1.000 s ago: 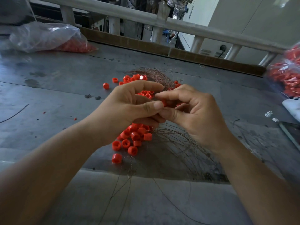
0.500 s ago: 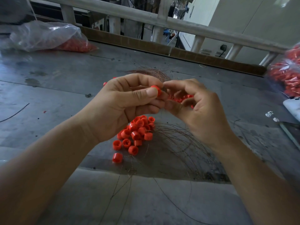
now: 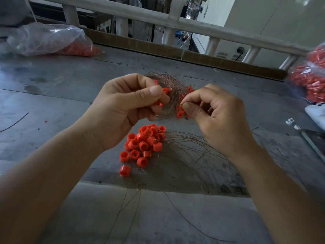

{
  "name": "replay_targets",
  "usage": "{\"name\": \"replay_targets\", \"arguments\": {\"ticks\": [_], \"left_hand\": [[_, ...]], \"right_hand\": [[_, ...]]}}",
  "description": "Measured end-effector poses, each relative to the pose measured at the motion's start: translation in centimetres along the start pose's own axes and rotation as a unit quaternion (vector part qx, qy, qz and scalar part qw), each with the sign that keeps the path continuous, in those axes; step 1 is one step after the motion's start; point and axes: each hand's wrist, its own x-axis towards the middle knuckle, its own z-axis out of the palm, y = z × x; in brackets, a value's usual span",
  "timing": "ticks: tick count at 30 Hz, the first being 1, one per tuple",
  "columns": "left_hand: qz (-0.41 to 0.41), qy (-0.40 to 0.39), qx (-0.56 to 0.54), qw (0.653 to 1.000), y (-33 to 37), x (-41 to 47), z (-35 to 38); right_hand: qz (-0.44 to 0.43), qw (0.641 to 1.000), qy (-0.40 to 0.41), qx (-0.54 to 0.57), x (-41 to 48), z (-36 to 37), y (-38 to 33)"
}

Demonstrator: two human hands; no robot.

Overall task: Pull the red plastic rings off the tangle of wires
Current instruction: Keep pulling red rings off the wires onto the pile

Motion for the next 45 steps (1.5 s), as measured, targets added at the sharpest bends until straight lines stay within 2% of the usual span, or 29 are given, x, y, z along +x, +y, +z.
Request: {"name": "replay_targets", "arguments": {"ticks": [6, 10, 13, 18, 23, 28, 32, 37, 39, 42, 45], "left_hand": [[-0.005, 0.107, 0.055, 0.993, 0.1, 0.1, -0.3], [0.008, 0.147, 0.161, 0.976, 0.1, 0.2, -0.6], [-0.003, 0.130, 0.256, 0.958, -0.2, 0.3, -0.8], [-0.081, 0.066, 0.390, 0.915, -0.9, 0.3, -1.3], [-0.108, 0.036, 0.421, 0.900, -1.1, 0.4, -1.3], [-0.111, 0.092, 0.384, 0.912, -1.1, 0.8, -1.8], [-0.068, 0.214, 0.379, 0.897, -0.9, 1.5, -3.3], [-0.025, 0.324, 0.444, 0.835, -1.1, 2.3, -5.4], [-0.038, 0.324, 0.492, 0.807, -1.4, 2.6, -6.0], [-0.055, 0.274, 0.578, 0.766, -1.9, 2.8, -6.5], [-0.092, 0.238, 0.614, 0.747, -2.4, 3.2, -7.2]], "right_hand": [[0.013, 0.999, 0.001, -0.039, 0.1, -0.5, 0.3], [0.018, 0.999, -0.021, -0.044, 0.3, -1.1, 0.5], [0.054, 0.993, -0.094, -0.051, 0.4, -1.4, 1.0], [0.092, 0.961, -0.242, -0.099, 0.2, -1.0, 1.8], [0.105, 0.947, -0.283, -0.111, 0.2, -0.8, 1.9], [0.115, 0.940, -0.305, -0.103, 0.2, -0.9, 1.8], [0.128, 0.952, -0.269, -0.063, 0.4, -1.1, 1.7], [0.137, 0.973, -0.181, -0.043, 0.6, -1.4, 1.8], [0.140, 0.976, -0.159, -0.054, 0.7, -1.4, 2.0], [0.139, 0.977, -0.143, -0.070, 0.6, -1.4, 2.2], [0.142, 0.979, -0.124, -0.075, 0.7, -1.4, 2.3]]}}
